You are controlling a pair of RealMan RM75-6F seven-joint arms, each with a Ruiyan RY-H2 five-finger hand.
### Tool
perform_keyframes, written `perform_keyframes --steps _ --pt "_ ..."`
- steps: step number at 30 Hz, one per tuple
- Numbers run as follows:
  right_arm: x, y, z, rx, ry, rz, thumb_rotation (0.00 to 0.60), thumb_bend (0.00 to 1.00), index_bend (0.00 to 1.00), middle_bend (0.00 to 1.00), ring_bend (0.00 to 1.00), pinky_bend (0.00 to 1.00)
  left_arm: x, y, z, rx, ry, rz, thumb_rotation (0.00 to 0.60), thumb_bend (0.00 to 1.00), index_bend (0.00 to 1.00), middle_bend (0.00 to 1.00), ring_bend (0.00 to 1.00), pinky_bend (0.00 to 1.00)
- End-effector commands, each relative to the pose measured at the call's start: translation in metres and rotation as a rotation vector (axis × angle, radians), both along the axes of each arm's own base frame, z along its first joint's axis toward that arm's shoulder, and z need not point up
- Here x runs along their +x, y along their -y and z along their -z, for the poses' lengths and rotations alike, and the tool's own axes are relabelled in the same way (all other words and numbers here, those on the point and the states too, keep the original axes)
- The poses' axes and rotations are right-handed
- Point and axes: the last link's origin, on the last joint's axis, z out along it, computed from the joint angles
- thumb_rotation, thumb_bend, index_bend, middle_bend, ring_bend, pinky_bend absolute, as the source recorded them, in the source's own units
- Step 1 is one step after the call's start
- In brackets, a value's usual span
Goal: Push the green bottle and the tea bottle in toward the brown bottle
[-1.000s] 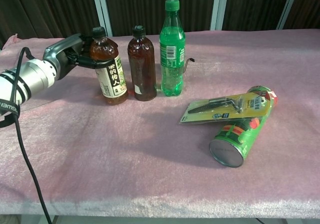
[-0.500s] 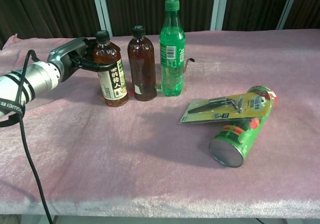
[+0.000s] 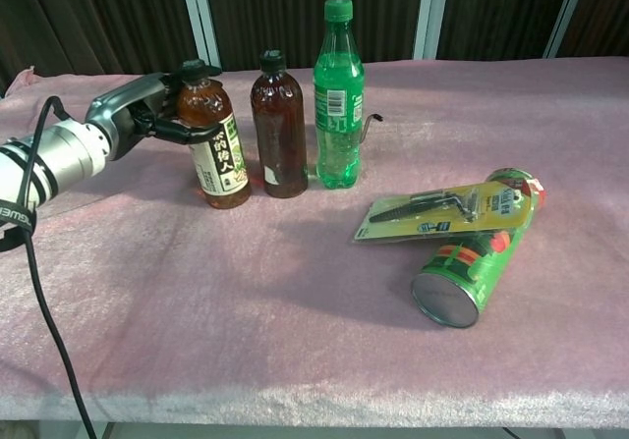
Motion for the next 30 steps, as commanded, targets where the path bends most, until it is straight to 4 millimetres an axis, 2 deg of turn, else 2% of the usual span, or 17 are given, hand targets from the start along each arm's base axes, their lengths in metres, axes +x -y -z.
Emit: perform_keyframes --steps 1,5,8,11,12,14,15,17,19,22,30 --pt "0.000 0.000 0.000 0.000 0.000 -0.001 0.600 0.35 0.00 0.00 0.00 0.00 -0.002 0.004 -0.006 0.016 -0.017 0.015 0.600 0.33 0.04 0.01 0.00 0.09" --pt "0.001 -0.002 -0.001 -0.005 0.002 -0.006 0.600 0.35 0.00 0.00 0.00 0.00 -0.013 0.017 -0.027 0.079 -0.072 0.064 0.600 0.32 0.00 0.00 0.00 0.07" --pt "0.000 -0.004 -0.002 -0.010 -0.003 -0.003 0.600 0.35 0.00 0.00 0.00 0.00 -0.034 0.037 -0.059 0.177 -0.148 0.102 0.600 0.32 0.00 0.00 0.00 0.05" --pt "-0.001 -0.005 -0.002 -0.009 -0.010 0.010 0.600 0.35 0.00 0.00 0.00 0.00 -0.064 0.071 -0.097 0.232 -0.266 0.117 0.600 0.31 0.00 0.00 0.00 0.04" --pt "-0.001 -0.006 -0.003 -0.015 -0.017 0.016 0.600 0.35 0.00 0.00 0.00 0.00 -0.079 0.090 -0.115 0.243 -0.341 0.110 0.600 0.32 0.00 0.00 0.00 0.03" --pt "-0.002 -0.008 -0.004 -0.033 -0.034 0.031 0.600 0.35 0.00 0.00 0.00 0.00 -0.105 0.121 -0.143 0.293 -0.523 0.082 0.600 0.33 0.00 0.00 0.00 0.01" --pt "-0.002 -0.008 -0.004 -0.042 -0.048 0.048 0.600 0.35 0.00 0.00 0.00 0.00 -0.121 0.145 -0.158 0.342 -0.667 0.039 0.600 0.33 0.00 0.00 0.00 0.00" --pt "-0.001 -0.009 -0.005 -0.058 -0.057 0.072 0.600 0.35 0.00 0.00 0.00 0.00 -0.140 0.180 -0.174 0.452 -0.847 -0.068 0.600 0.33 0.00 0.00 0.00 0.00" --pt "0.001 -0.010 -0.007 -0.087 -0.058 0.097 0.600 0.35 0.00 0.00 0.00 0.00 -0.149 0.211 -0.175 0.583 -0.939 -0.155 0.600 0.34 0.00 0.00 0.00 0.00" --pt "0.005 -0.011 -0.009 -0.124 -0.049 0.124 0.600 0.35 0.00 0.00 0.00 0.00 -0.163 0.233 -0.162 0.592 -0.974 -0.178 0.600 0.34 0.00 0.00 0.00 0.00" --pt "0.005 -0.010 -0.010 -0.115 -0.048 0.146 0.600 0.35 0.00 0.00 0.00 0.00 -0.155 0.229 -0.149 0.630 -1.011 -0.090 0.600 0.34 0.00 0.00 0.00 0.00"
